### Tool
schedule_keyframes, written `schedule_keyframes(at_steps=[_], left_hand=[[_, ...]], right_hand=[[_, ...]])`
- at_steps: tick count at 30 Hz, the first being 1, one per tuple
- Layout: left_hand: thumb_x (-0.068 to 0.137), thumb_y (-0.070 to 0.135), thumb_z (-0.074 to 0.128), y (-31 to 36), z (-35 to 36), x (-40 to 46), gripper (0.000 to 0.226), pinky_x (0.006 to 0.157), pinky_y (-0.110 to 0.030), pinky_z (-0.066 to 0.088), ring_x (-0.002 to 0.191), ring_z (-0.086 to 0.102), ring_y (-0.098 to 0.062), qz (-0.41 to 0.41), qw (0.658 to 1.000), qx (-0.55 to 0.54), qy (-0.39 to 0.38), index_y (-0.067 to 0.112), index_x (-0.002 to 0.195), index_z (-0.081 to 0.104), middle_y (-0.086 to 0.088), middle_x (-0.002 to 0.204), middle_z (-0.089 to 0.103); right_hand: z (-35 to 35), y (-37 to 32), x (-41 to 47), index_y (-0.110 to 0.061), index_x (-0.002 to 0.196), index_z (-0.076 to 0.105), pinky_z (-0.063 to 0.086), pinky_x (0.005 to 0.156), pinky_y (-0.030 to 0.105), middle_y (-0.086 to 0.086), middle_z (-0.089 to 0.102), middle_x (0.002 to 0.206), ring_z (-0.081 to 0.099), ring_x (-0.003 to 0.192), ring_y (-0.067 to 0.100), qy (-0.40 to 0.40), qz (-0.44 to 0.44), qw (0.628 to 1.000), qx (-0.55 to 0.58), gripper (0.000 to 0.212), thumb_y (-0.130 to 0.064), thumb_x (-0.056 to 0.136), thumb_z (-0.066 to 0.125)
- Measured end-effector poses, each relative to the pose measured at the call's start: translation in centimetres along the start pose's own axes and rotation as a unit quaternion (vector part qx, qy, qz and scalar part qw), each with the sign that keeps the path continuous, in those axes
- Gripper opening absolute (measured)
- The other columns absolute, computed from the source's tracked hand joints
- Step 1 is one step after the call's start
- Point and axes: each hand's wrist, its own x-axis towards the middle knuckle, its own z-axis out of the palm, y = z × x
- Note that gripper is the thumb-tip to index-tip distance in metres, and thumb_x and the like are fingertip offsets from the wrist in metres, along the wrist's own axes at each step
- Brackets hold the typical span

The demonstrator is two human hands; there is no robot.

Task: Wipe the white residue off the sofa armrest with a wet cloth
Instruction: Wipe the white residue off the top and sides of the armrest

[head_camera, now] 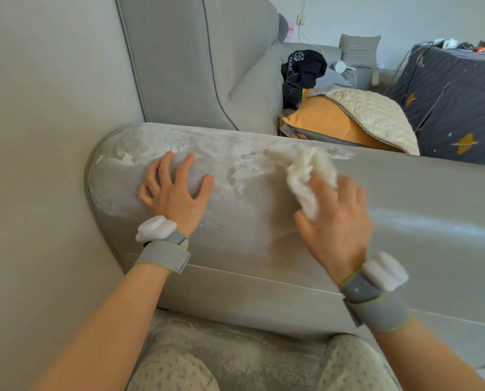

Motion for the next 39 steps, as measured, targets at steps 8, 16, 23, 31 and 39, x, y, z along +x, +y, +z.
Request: schedule_keyframes(at_steps=[8, 16, 23, 31, 39], left_hand=[[0.078, 0.068, 0.028, -0.6, 0.0, 0.2, 0.064, 0.107, -0.048, 0.015, 0.140, 0.018, -0.025, 0.017, 1.000, 0.016, 0.005, 0.040, 0.133, 0.042, 0.003, 0.151, 0.028], [0.078, 0.067, 0.028, -0.4, 0.0, 0.1, 0.063, 0.106, -0.047, 0.015, 0.140, 0.019, -0.025, 0.012, 1.000, 0.020, 0.005, 0.039, 0.132, 0.043, 0.003, 0.151, 0.028], [0.080, 0.065, 0.031, -0.3, 0.0, 0.1, 0.060, 0.107, -0.047, 0.016, 0.141, 0.017, -0.023, 0.011, 1.000, 0.026, 0.007, 0.039, 0.133, 0.041, 0.004, 0.152, 0.027], [0.088, 0.059, 0.039, -0.4, -0.2, -0.2, 0.053, 0.109, -0.047, 0.013, 0.143, 0.014, -0.022, 0.014, 1.000, 0.023, -0.005, 0.038, 0.136, 0.039, 0.003, 0.153, 0.024], [0.090, 0.057, 0.040, -0.3, -0.5, -0.2, 0.051, 0.110, -0.047, 0.013, 0.143, 0.013, -0.023, 0.018, 0.999, 0.025, -0.018, 0.038, 0.137, 0.037, 0.003, 0.154, 0.022]], right_hand=[[6.8, -3.4, -6.2, -0.025, 0.105, 0.059, 0.035, 0.057, 0.033, 0.004, 0.046, 0.112, 0.044, 0.072, 0.028, -0.016, -0.221, 0.975, 0.014, 0.025, -0.031, 0.081, 0.064], [2.7, -2.1, -4.2, -0.030, 0.113, 0.054, 0.044, 0.064, 0.036, 0.010, 0.060, 0.108, 0.052, 0.078, 0.033, -0.027, -0.203, 0.973, 0.108, 0.033, -0.030, 0.080, 0.060], [2.5, 0.9, -3.5, -0.029, 0.112, 0.053, 0.041, 0.060, 0.036, 0.005, 0.047, 0.113, 0.047, 0.079, 0.030, 0.070, -0.165, 0.984, 0.020, 0.036, -0.025, 0.078, 0.060], [9.2, 0.8, -10.2, -0.022, 0.087, 0.065, 0.031, 0.058, 0.033, 0.005, 0.045, 0.115, 0.043, 0.084, 0.027, -0.039, -0.391, 0.916, -0.078, 0.023, -0.006, 0.078, 0.050], [7.7, 0.1, -10.9, -0.028, 0.092, 0.066, 0.024, 0.063, 0.034, -0.001, 0.062, 0.106, 0.042, 0.081, 0.024, -0.114, -0.371, 0.920, -0.047, 0.028, -0.017, 0.070, 0.053]])
